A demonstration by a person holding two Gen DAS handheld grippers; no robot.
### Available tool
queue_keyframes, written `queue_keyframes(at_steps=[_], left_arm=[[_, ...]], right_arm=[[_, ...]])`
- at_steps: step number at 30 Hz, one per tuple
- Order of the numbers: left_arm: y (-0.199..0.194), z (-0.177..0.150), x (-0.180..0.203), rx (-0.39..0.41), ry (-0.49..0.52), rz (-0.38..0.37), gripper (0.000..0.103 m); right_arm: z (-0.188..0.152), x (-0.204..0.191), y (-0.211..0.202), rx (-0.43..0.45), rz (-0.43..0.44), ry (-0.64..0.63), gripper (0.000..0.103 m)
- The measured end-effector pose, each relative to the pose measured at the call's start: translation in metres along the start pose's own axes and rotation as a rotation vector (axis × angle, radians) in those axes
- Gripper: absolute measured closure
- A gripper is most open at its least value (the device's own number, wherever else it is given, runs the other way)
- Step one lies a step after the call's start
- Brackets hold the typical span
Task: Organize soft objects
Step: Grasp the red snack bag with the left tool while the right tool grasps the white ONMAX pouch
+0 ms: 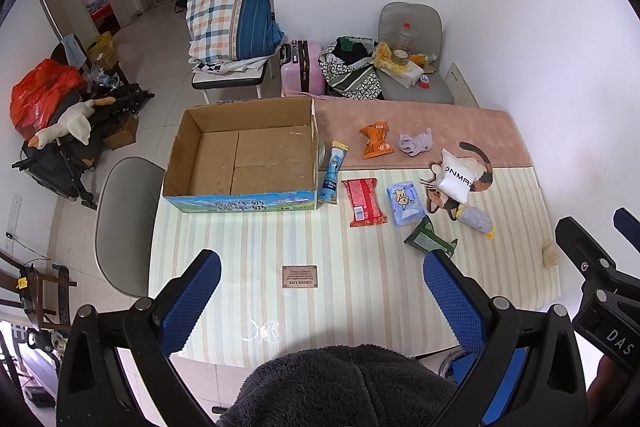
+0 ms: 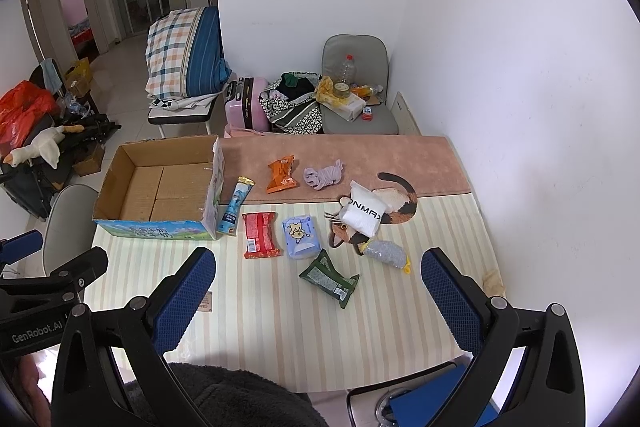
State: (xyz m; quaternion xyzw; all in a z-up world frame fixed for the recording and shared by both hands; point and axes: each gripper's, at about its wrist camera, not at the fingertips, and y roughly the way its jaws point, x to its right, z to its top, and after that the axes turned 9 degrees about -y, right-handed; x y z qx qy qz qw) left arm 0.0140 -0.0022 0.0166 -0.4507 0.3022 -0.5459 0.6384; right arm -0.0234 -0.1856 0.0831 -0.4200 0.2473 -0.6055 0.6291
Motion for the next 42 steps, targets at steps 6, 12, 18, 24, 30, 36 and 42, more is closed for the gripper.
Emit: queue_keyframes(at_steps=[6, 12, 18, 24, 30, 36, 42], left_arm=[[0.001, -0.002, 0.0, 0.003, -0.001, 0.0, 0.0], [0.001, -0.001, -0.001, 0.005, -0.002, 0.0, 0.0], [0.001, 0.0, -0.001, 0.004, -0.002, -0.003, 0.0], [0.001, -0.001, -0.003, 0.003, 0.001, -0.004, 0.0], [0.031, 0.02, 0.003, -0.001, 0.035, 0.007, 0.0], [0.111, 0.052, 0.024, -0.104, 0.067, 0.03, 0.0], [0.225, 0.077, 0.057, -0.291, 0.063, 0.025, 0.0]], right_arm=[[0.001, 0.001, 0.001, 0.002, -0.004, -0.005, 0.0], [0.001, 0.0, 0.0, 0.002, -0.003, -0.005, 0.0], [0.004, 0.0, 0.001, 0.0, -0.002, -0.005, 0.0], [0.003, -0.001, 0.002, 0.002, 0.0, -0.002, 0.0], [0.016, 0.015, 0.036, -0.036, 0.032, 0.042, 0.0], [0.027, 0.043, 0.124, -0.141, 0.078, 0.098, 0.0], [0.026, 0.093, 0.269, -0.35, 0.11, 0.191, 0.0]])
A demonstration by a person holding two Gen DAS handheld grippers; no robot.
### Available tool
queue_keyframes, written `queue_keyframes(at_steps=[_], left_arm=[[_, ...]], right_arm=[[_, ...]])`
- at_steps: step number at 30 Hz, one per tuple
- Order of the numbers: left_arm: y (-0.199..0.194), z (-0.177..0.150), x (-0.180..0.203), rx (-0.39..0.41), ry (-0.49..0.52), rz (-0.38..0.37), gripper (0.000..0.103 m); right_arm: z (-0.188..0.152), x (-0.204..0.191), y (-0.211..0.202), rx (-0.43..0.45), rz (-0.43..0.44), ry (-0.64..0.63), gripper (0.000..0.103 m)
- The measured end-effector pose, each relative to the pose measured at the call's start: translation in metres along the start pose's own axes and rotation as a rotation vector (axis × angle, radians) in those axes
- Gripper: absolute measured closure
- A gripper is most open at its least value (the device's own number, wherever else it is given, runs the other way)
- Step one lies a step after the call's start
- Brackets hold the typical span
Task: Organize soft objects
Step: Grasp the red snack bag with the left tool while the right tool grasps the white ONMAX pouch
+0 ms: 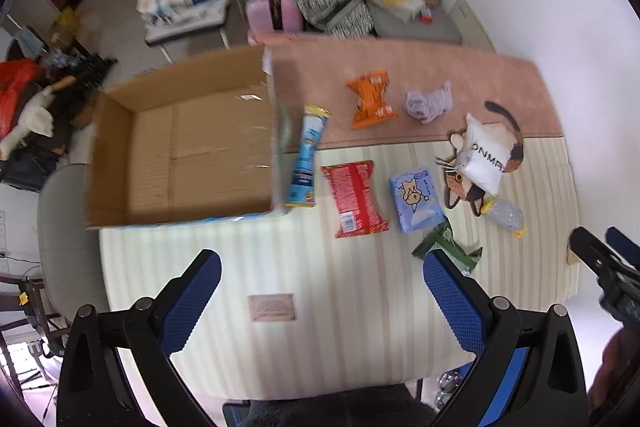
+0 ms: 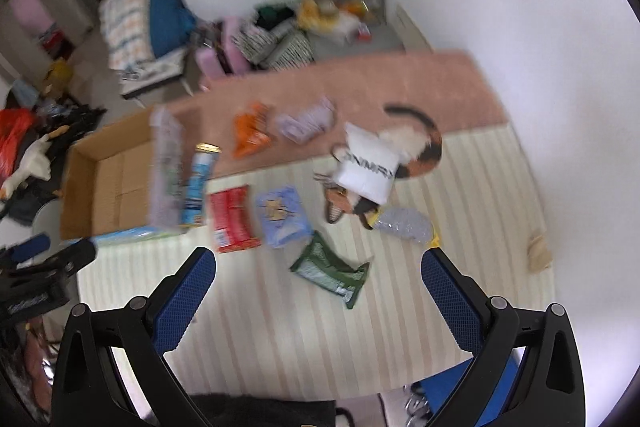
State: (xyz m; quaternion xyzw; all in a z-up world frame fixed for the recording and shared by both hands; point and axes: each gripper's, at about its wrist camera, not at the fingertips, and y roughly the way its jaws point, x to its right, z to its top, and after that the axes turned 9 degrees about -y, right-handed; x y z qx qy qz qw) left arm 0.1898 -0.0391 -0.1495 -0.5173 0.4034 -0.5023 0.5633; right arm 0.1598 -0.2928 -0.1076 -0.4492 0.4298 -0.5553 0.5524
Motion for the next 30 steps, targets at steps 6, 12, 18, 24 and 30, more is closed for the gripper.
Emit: queue_keyframes(at_steps=[6, 12, 18, 24, 30], left_arm=[[0.095, 0.043, 0.036, -0.194, -0.032, -0.035, 0.0], [0.189, 0.064, 0.056, -0.387, -0.049, 0.023, 0.004], [0.242, 0.053, 0.067, -0.479, -0.007, 0.114, 0.011], [0.273, 0.041, 0.068, -0.53, -0.017, 0.129, 0.022], [0.284, 0.033, 0.058, -0.511, -0.068, 0.111, 0.05]], right_arm=[[0.048, 0.061, 0.135, -0.166, 0.045, 0.127, 0.0], [0.08, 0.089, 0.232, -0.292, 0.071, 0.183, 0.0], [0.092, 0.091, 0.281, -0.366, 0.077, 0.174, 0.0], [0.098, 0.091, 0.304, -0.405, 0.091, 0.189, 0.0], [0.1, 0.094, 0.325, -0.449, 0.12, 0.251, 0.0]])
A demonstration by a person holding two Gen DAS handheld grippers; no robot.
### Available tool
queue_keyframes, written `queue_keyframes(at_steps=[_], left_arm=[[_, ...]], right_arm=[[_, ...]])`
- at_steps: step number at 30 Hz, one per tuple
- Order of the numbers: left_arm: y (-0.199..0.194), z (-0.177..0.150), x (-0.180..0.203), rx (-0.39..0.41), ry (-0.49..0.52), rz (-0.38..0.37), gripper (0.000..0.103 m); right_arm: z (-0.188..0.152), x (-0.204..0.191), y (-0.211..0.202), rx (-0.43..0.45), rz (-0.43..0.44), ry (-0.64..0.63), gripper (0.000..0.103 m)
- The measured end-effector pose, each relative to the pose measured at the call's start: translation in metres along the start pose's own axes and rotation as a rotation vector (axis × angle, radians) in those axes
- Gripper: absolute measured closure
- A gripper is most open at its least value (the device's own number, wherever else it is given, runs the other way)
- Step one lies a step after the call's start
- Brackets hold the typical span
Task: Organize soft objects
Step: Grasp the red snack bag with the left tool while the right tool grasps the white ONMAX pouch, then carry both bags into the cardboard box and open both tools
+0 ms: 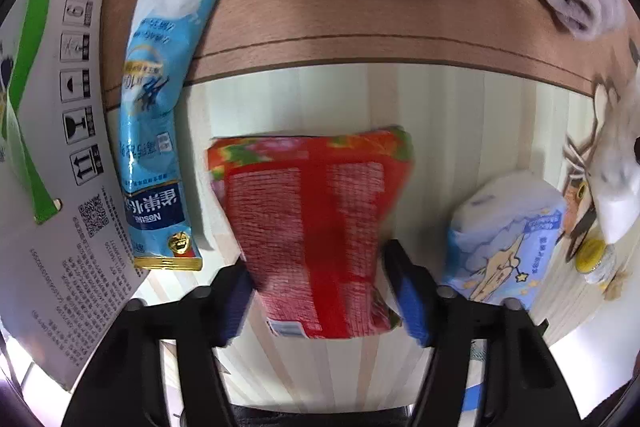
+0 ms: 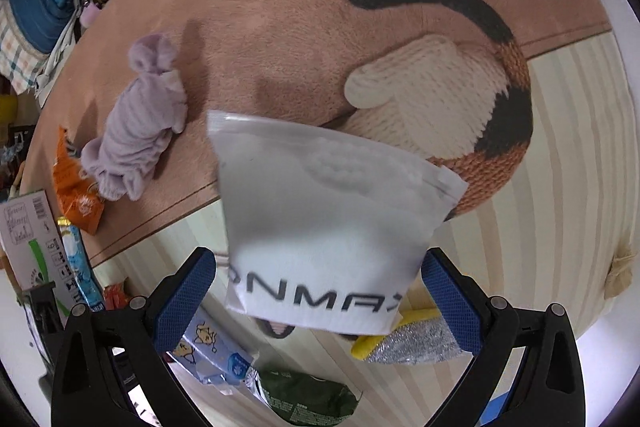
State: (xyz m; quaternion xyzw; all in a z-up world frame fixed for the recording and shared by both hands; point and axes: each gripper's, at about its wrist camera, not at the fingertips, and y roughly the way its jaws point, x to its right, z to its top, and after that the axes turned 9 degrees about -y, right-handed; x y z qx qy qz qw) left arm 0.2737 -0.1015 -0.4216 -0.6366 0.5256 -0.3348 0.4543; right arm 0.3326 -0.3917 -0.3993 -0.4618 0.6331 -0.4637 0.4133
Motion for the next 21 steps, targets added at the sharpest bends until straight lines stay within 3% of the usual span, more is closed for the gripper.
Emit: queue_keyframes(at_steps=[3, 5, 10, 16, 21], left_arm=[[-0.003, -0.005, -0.004, 0.025, -0.006, -0.016, 0.057], [-0.004, -0.009, -0.007, 0.042, -0.008, -0.019, 0.059], [-0.044, -0.019, -0.009, 0.097, 0.004, -0.018, 0.06], [-0.099, -0.048, -0.01, 0.181, 0.038, -0.049, 0.061], [-0.164, -0.071, -0.03, 0.272, 0.069, -0.1, 0.061]], right_arm=[[0.002, 0.004, 0.011, -0.024, 0.034, 0.059, 0.004], [0.002, 0.006, 0.015, -0.034, 0.03, 0.085, 0.017], [-0.005, -0.005, 0.005, 0.005, 0.027, 0.075, 0.031], [-0.03, -0.026, -0.026, 0.063, 0.037, 0.004, 0.034], [-0.06, -0.08, -0.067, 0.126, 0.085, -0.118, 0.034]])
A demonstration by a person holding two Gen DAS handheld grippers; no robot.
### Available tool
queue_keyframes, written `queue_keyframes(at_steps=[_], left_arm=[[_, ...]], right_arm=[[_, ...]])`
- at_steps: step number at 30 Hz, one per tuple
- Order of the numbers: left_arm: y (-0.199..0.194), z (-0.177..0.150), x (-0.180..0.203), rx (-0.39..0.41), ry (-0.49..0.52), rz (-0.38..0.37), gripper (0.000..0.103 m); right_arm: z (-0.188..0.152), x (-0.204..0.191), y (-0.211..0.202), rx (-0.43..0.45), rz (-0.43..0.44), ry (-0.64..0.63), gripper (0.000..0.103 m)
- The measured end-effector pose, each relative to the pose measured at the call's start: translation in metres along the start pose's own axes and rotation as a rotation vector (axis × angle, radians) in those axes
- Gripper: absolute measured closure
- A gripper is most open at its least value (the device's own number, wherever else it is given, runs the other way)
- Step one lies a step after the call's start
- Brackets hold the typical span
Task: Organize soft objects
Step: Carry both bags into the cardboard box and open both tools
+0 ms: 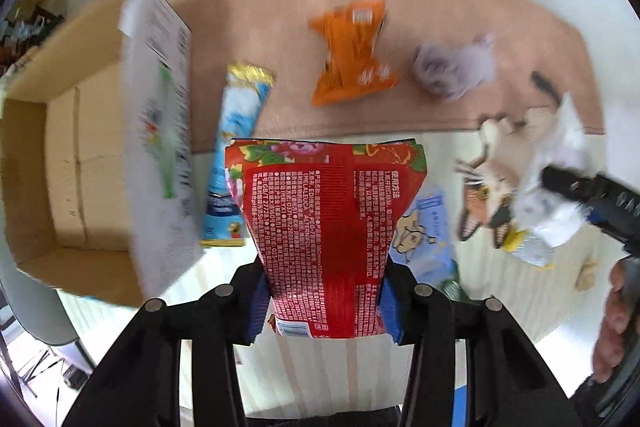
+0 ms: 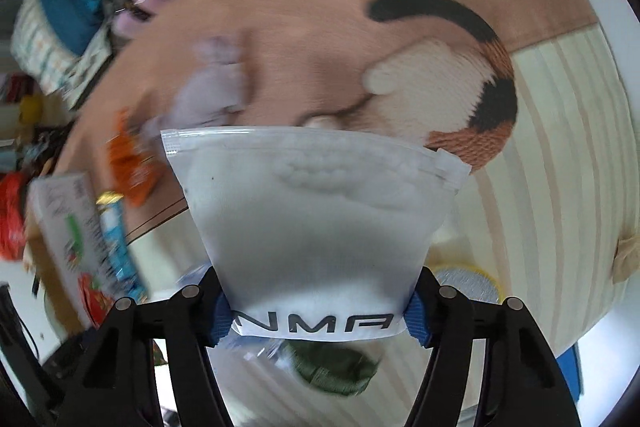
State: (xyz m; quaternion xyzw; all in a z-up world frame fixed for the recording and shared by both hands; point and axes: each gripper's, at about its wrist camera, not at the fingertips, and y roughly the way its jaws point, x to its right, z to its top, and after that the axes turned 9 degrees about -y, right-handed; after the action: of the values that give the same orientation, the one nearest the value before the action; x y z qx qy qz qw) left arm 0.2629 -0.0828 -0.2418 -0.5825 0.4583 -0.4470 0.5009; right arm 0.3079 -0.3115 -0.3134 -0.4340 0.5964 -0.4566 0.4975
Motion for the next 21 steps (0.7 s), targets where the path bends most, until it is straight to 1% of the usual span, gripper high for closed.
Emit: queue_keyframes(at_steps=[1, 2, 3, 4, 6, 7, 8, 9, 10, 11, 12, 13, 14, 15, 17, 21], left_arm=[[-0.02, -0.001, -0.007, 0.021, 0.002, -0.017, 0.061], [-0.036, -0.003, -0.013, 0.036, 0.002, -0.027, 0.061], [-0.044, 0.002, -0.027, 0.051, 0.003, -0.033, 0.061], [-0.047, 0.015, -0.036, 0.06, 0.001, -0.038, 0.061], [-0.06, 0.021, -0.052, 0.074, -0.009, -0.049, 0.061], [-0.07, 0.024, -0.065, 0.081, -0.016, -0.05, 0.061], [-0.076, 0.024, -0.072, 0.09, -0.022, -0.044, 0.061], [-0.087, 0.03, -0.092, 0.101, -0.03, -0.032, 0.061], [-0.092, 0.035, -0.103, 0.108, -0.036, -0.022, 0.061], [-0.092, 0.04, -0.113, 0.114, -0.045, -0.011, 0.061], [-0.097, 0.048, -0.135, 0.118, -0.052, 0.006, 0.061], [-0.094, 0.059, -0.151, 0.118, -0.059, 0.021, 0.061], [-0.082, 0.066, -0.155, 0.116, -0.064, 0.031, 0.061], [-0.078, 0.073, -0.168, 0.106, -0.07, 0.041, 0.061], [-0.063, 0.092, -0.195, 0.065, -0.075, 0.053, 0.061], [-0.033, 0.129, -0.245, -0.006, -0.07, 0.072, 0.061]], right_arm=[[0.001, -0.003, -0.001, 0.009, 0.012, -0.023, 0.034], [-0.003, -0.021, -0.011, 0.019, 0.026, -0.051, 0.034], [-0.007, -0.039, -0.019, 0.029, 0.04, -0.088, 0.034], [-0.009, -0.051, -0.029, 0.038, 0.052, -0.12, 0.034], [-0.015, -0.088, -0.045, 0.056, 0.081, -0.19, 0.034], [-0.016, -0.097, -0.058, 0.063, 0.099, -0.22, 0.034], [-0.025, -0.103, -0.076, 0.07, 0.117, -0.25, 0.034], [-0.031, -0.133, -0.083, 0.078, 0.137, -0.283, 0.034], [-0.036, -0.144, -0.09, 0.08, 0.148, -0.302, 0.034], [-0.038, -0.166, -0.092, 0.082, 0.158, -0.326, 0.034], [-0.04, -0.19, -0.092, 0.083, 0.169, -0.352, 0.034], [-0.039, -0.211, -0.089, 0.079, 0.17, -0.368, 0.034], [-0.039, -0.232, -0.087, 0.074, 0.168, -0.38, 0.034], [-0.037, -0.254, -0.08, 0.067, 0.165, -0.388, 0.034], [-0.033, -0.294, -0.063, 0.043, 0.154, -0.392, 0.034], [-0.019, -0.348, -0.023, -0.005, 0.126, -0.396, 0.034]])
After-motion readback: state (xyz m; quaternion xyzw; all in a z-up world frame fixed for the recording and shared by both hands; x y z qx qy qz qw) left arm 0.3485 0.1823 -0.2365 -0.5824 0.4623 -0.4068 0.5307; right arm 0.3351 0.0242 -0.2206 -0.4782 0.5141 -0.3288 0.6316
